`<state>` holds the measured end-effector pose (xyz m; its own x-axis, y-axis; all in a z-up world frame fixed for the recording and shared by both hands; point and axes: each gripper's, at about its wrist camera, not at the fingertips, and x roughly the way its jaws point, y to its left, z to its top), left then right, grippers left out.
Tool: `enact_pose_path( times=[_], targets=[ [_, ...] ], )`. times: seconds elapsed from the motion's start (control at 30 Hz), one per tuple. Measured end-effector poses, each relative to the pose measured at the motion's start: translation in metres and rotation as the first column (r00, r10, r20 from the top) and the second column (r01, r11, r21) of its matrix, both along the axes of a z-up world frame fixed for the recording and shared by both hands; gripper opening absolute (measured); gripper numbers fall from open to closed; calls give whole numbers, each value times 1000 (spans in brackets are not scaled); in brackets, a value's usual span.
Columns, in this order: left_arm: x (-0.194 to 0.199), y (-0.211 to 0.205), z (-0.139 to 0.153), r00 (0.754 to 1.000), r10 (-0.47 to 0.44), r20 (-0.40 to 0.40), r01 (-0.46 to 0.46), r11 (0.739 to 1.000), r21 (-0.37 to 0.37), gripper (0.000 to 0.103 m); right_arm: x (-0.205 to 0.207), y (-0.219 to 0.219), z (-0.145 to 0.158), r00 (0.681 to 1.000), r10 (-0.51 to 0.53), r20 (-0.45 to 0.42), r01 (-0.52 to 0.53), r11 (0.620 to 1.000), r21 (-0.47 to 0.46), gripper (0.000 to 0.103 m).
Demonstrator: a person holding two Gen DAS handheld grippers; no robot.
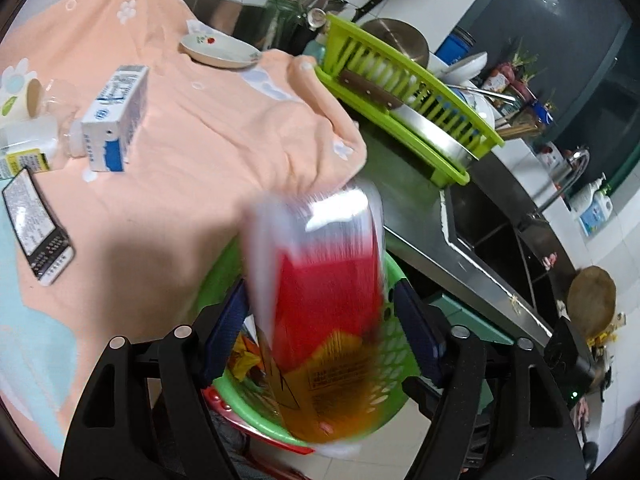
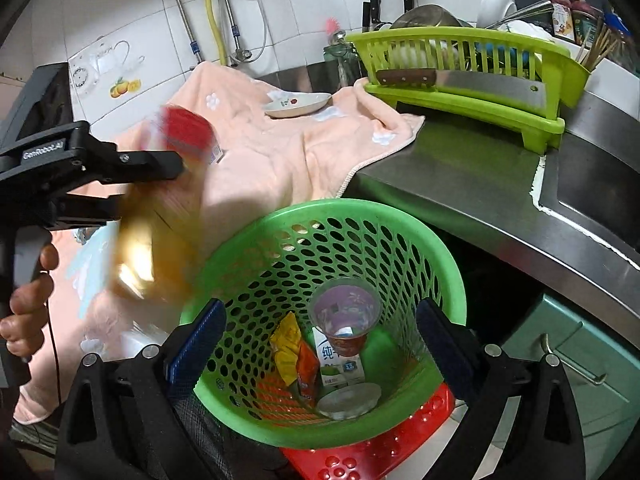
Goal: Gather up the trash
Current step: 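Carry the lid and bottle over the green basket and release both into it, then move both grippers back over the towel toward the crumpled paper and black box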
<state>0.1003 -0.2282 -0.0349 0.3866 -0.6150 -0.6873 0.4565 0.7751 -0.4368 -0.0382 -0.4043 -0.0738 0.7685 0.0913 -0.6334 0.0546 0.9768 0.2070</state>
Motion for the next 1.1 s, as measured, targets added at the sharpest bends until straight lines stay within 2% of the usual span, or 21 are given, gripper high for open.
enact_pose_path(
  times=[0.07, 0.33, 0.67, 0.9, 1.1],
  targets=[
    [-1, -3, 0, 1000, 0, 14, 0, 1000, 12, 78, -1, 0, 0, 1000, 1, -2, -1, 1000, 3, 93],
    [-8, 12, 6, 999, 11, 47, -13, 999, 46, 78, 1, 3, 1, 1000, 15, 5, -15, 1000, 23, 93],
    [-6, 73, 20, 985, 125, 116, -139, 982, 126, 79, 18, 32, 11, 996, 91, 13, -92, 995, 29, 93],
    [7, 131, 26, 957, 255, 139, -274, 952, 141, 79, 42, 66, 20, 983, 183, 10, -184, 983, 18, 93],
    [22, 188, 32, 904, 384, 189, -416, 892, 178, 79, 64, 98, 27, 965, 263, 8, -263, 965, -4, 93]
  ],
)
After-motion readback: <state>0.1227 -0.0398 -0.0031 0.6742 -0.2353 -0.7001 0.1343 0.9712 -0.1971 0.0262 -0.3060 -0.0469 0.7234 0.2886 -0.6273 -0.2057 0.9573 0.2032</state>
